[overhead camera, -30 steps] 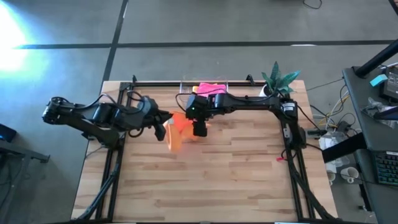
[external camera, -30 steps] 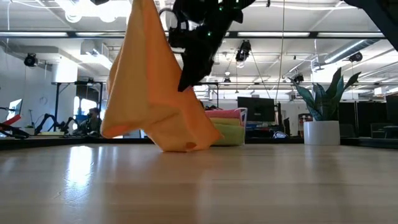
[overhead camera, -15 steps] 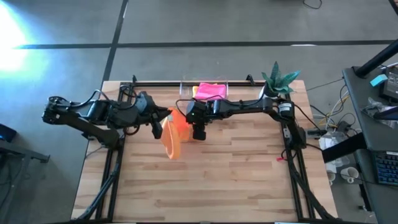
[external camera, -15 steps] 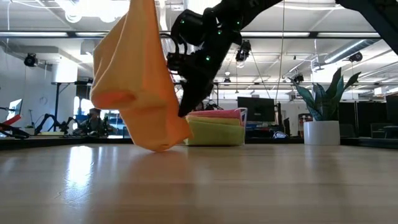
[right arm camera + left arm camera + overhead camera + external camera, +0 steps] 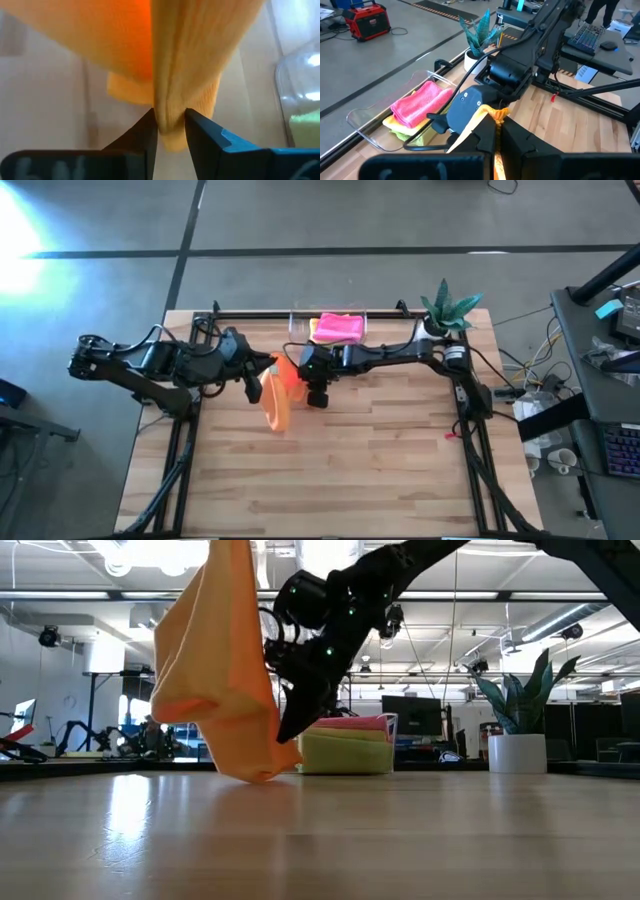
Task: Fold microfiber towels
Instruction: Fold the orange towel on the table
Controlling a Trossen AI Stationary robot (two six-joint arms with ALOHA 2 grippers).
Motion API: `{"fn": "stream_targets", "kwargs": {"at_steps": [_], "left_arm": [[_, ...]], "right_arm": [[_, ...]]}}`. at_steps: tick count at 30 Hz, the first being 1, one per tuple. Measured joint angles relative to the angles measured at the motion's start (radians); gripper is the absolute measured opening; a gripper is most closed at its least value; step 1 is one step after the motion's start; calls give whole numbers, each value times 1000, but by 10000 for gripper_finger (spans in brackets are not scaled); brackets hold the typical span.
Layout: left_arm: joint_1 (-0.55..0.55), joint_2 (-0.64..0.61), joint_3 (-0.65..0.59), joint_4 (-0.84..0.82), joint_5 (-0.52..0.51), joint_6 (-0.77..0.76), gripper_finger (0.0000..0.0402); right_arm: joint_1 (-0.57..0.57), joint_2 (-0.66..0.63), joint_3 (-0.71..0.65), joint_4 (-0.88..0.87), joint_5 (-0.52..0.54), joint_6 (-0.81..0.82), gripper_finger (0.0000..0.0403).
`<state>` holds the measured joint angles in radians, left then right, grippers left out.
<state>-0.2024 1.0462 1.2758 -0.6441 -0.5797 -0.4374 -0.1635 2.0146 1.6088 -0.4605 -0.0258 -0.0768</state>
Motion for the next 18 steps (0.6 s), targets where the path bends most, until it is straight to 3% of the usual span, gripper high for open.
{"fn": "stream_targets", "kwargs": {"at_steps": [5, 9, 11, 18], "left_arm": [[0, 0, 0, 0, 0, 0, 0], [0, 0, 0, 0, 0, 0, 0], [0, 0, -2, 0, 0, 0, 0], [0, 0, -5, -78, 47, 29, 0]], "right_arm": [[2, 1, -7, -12, 91, 6, 67], [-1, -6, 0, -14, 104, 5, 18], [-1, -18, 10, -40, 104, 2, 12], [23, -111, 139, -374, 105, 54, 8]]}}
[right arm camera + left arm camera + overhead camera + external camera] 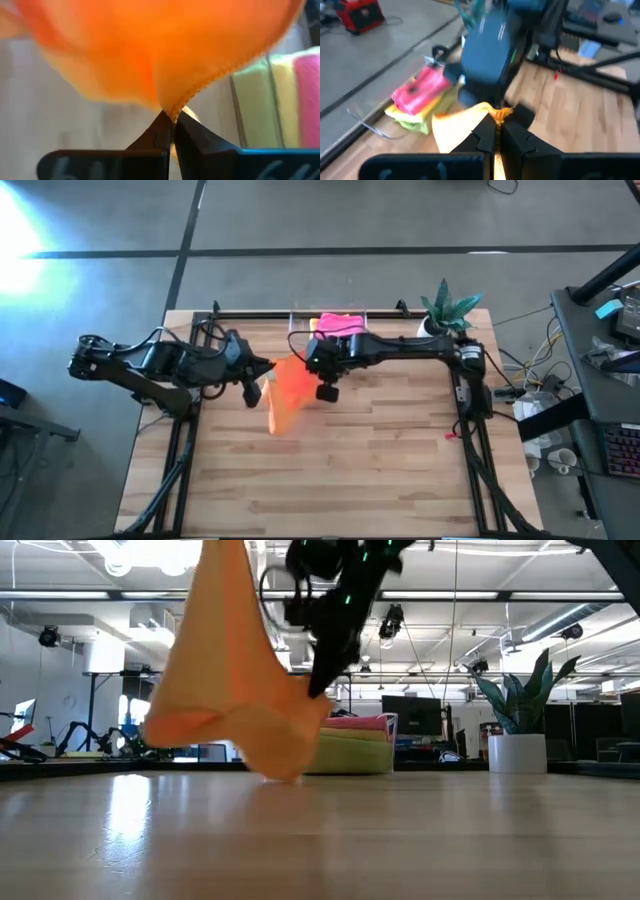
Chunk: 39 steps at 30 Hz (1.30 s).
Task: Fold microfiber towels
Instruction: Fold the orange towel on the table
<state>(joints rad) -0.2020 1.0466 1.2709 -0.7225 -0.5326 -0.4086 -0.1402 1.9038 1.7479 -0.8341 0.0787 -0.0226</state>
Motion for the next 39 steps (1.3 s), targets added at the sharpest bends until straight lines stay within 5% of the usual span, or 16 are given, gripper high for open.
{"fn": "stream_targets", "kwargs": {"at_steps": [8, 15, 20, 33, 39], "left_arm": [[0, 0, -2, -96, 247, 3, 0], [0, 2, -8, -253, 274, -16, 0], [-3, 2, -14, -258, 317, -62, 0], [-35, 2, -5, -257, 760, -345, 0], [-36, 2, -21, -266, 865, -371, 0]], "right_arm": [[94, -92, 200, -321, 0, 163, 8], [198, -100, 362, -517, 34, 278, 8], [278, -100, 426, -606, 36, 362, 8], [482, -101, 598, -738, 13, 442, 8], [532, -135, 605, -738, -8, 450, 8]]}}
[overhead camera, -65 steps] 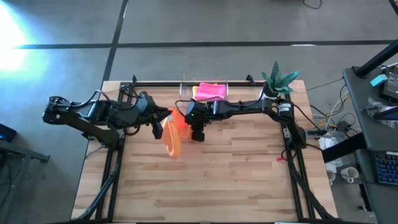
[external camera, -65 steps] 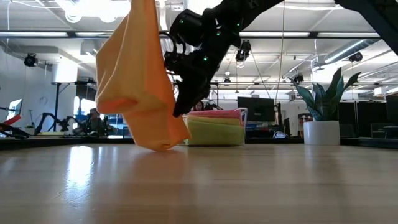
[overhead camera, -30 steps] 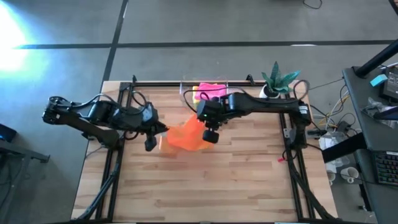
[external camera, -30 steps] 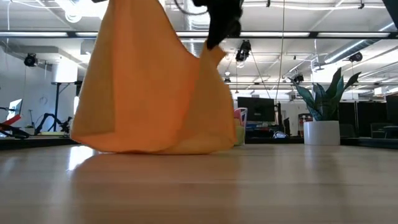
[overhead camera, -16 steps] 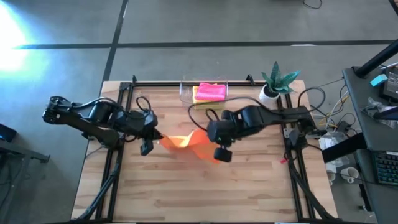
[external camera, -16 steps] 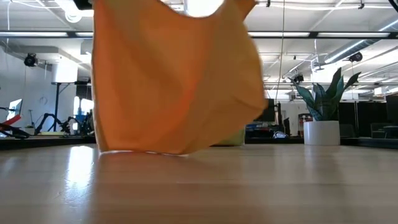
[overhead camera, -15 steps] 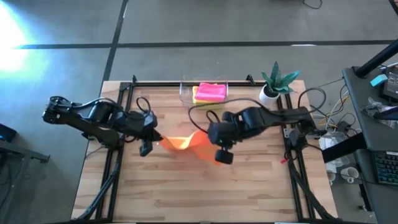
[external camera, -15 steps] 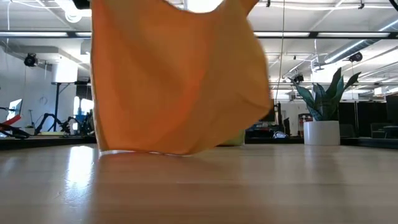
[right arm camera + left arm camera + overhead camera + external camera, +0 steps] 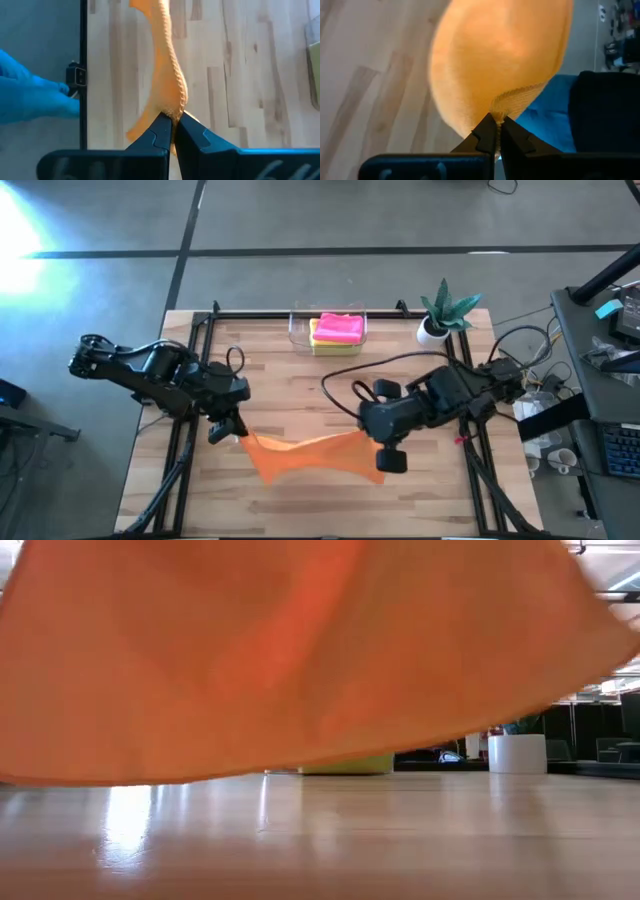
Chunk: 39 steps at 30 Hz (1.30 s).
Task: Fold microfiber towels
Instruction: Fold the orange towel on the table
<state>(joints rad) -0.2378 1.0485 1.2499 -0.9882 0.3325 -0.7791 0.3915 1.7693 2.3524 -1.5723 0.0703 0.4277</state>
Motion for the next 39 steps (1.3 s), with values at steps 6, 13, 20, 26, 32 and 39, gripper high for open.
{"fn": "stream_targets", "kwargs": {"at_steps": [6, 13, 20, 26, 32, 39], "left_arm": [[3, 0, -67, 1, -223, 156, 0], [11, 0, -193, 3, -760, 193, 0], [57, 0, -396, 91, -832, 184, 0], [89, 0, -539, 254, -1021, 191, 0], [94, 0, -622, 298, -1071, 192, 0], [87, 0, -680, 304, -816, 293, 0]], "right_arm": [[-33, 14, -49, 3, 90, -27, 8], [-154, 33, -314, 2, 143, 2, 8], [-270, 32, -561, 58, 267, 93, 8], [-336, 32, -699, 276, 267, 59, 8], [-350, 32, -765, 359, 270, 28, 8], [-309, 32, -787, 393, 138, -71, 8]]}}
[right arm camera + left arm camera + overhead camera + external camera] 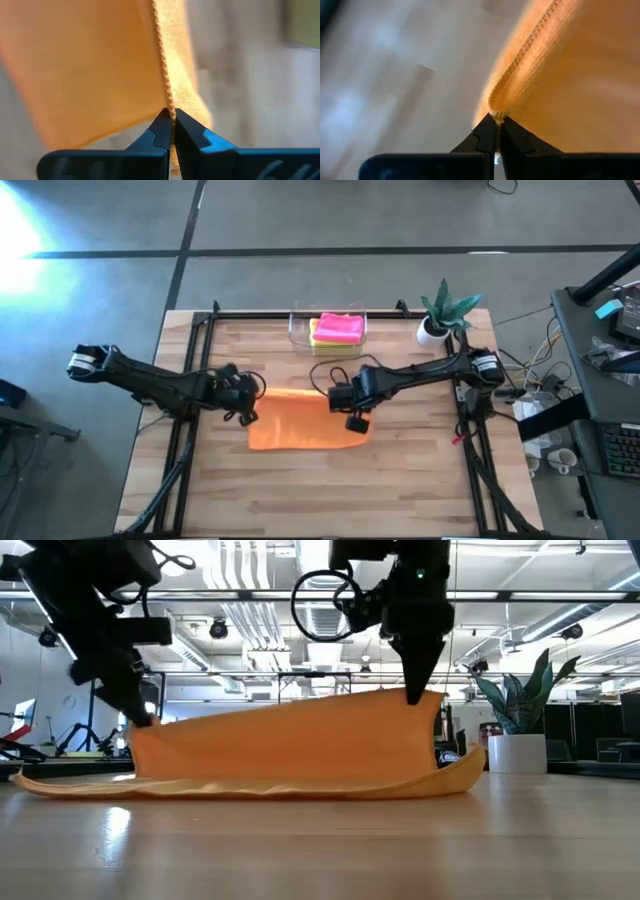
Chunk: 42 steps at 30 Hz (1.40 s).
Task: Fold microfiber towels
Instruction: Fold the orange towel on the table
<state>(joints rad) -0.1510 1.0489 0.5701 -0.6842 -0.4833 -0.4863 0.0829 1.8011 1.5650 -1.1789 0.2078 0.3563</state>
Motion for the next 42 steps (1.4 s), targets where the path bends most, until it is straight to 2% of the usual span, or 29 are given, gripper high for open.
{"fn": "stream_targets", "kwargs": {"at_steps": [6, 12, 14, 21, 30, 42], "left_arm": [[-6, 0, 1, 12, 141, 5, 0], [-6, 0, -5, 59, 426, 38, 0], [-7, 0, -13, 61, 483, 51, 0], [-6, 0, -13, 82, 495, 50, 0], [-6, 5, -13, 75, 599, 49, 0], [-6, 79, -13, 80, 632, 49, 0]], "right_arm": [[35, 0, -78, 123, -94, -16, 8], [59, 0, -166, 184, -111, -16, 8], [63, 0, -191, 200, -116, -18, 8], [87, 0, -238, 239, -182, -15, 8], [137, -2, -211, 250, -184, 9, 8], [143, -1, -213, 257, -193, 26, 9]]}}
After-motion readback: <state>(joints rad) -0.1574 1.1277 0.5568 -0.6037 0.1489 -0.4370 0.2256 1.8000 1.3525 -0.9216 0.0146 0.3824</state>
